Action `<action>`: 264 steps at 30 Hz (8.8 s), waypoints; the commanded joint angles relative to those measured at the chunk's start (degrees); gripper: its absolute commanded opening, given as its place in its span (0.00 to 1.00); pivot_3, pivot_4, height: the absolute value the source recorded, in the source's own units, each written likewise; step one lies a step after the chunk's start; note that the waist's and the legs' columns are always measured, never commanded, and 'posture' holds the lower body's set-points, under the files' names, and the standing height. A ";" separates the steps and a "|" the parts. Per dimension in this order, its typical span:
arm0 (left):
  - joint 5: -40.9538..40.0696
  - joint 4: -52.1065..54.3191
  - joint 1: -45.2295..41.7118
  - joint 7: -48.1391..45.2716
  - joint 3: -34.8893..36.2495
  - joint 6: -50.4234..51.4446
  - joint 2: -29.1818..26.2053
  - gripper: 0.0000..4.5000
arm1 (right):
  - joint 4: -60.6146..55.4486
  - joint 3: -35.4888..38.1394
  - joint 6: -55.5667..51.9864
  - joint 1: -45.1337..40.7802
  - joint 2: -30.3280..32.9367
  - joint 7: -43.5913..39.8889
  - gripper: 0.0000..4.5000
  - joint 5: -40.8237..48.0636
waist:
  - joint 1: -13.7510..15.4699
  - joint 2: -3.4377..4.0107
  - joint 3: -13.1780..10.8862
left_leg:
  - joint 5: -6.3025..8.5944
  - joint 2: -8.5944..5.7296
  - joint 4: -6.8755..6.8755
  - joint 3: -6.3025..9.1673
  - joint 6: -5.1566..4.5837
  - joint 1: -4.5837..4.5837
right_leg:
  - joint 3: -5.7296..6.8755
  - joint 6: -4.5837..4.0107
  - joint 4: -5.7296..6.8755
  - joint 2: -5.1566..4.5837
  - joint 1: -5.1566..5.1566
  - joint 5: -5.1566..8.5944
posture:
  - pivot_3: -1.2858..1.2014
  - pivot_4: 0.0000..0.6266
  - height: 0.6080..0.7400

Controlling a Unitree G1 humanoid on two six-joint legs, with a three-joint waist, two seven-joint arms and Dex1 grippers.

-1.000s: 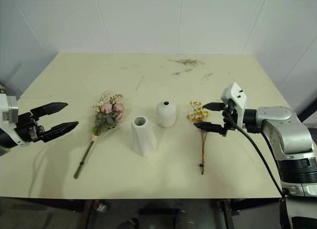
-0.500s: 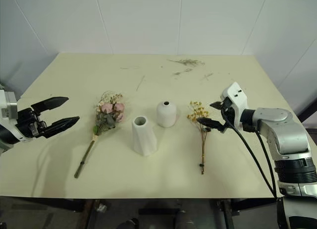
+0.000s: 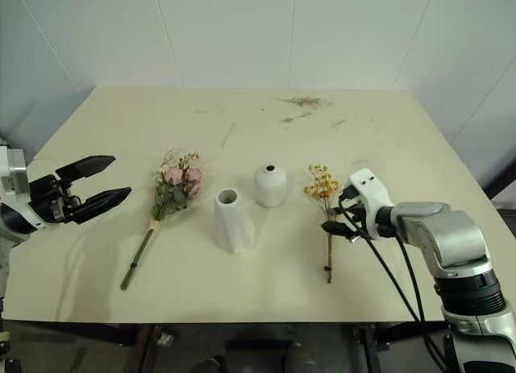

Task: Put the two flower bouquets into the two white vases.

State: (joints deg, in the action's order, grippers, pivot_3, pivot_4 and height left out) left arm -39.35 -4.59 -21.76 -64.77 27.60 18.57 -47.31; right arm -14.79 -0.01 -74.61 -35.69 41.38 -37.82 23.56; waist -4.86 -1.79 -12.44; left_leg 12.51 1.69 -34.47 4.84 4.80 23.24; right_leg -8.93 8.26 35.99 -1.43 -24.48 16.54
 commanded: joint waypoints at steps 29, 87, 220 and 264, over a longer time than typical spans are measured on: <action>0.10 -0.93 -2.77 -0.57 -1.38 -1.34 0.11 1.00 | 0.60 -0.65 -17.89 -4.84 -5.01 15.08 0.73 -1.98 | 0.03 -0.05 0.03 | 0.02 0.00 0.02 -0.01 -0.03 0.04 | 0.00 0.01 -0.07 -0.01 0.00 0.00 | 0.52 0.24 1.00; -0.75 0.80 -4.57 -0.55 -3.41 0.68 -0.23 1.00 | 31.56 1.37 77.39 -15.98 -38.30 10.53 0.01 -6.77 | -1.73 -0.05 0.03 | -0.03 0.03 0.22 0.08 0.05 -0.06 | 0.04 0.02 0.22 -0.01 -0.07 -0.01 | 0.52 0.24 1.00; -3.44 1.97 -2.83 3.31 0.54 2.76 -1.05 1.00 | 23.29 -5.08 30.85 -22.56 -27.44 6.14 1.00 -7.99 | -2.88 -0.08 0.05 | -0.03 0.02 0.17 0.13 0.04 -0.04 | 0.06 -0.02 0.23 0.00 -0.07 0.01 | 0.52 0.24 1.00; -3.28 2.55 -3.02 4.47 -0.31 2.88 -0.46 1.00 | 31.85 0.72 55.11 -15.98 -34.62 12.66 0.01 -10.68 | -3.04 -0.07 0.05 | -0.03 0.03 0.24 0.14 0.04 -0.03 | 0.07 -0.01 0.20 -0.01 -0.09 0.01 | 0.52 0.24 1.00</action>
State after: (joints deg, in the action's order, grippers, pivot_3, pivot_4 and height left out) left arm -42.28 -3.02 -24.11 -60.15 26.40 22.26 -47.54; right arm 18.12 -0.64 -21.52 -51.71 7.13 -25.71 12.25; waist -7.90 -1.86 -12.40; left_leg 12.48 1.72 -34.23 4.97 4.85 23.21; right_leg -8.86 8.24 36.19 -1.44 -24.56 16.54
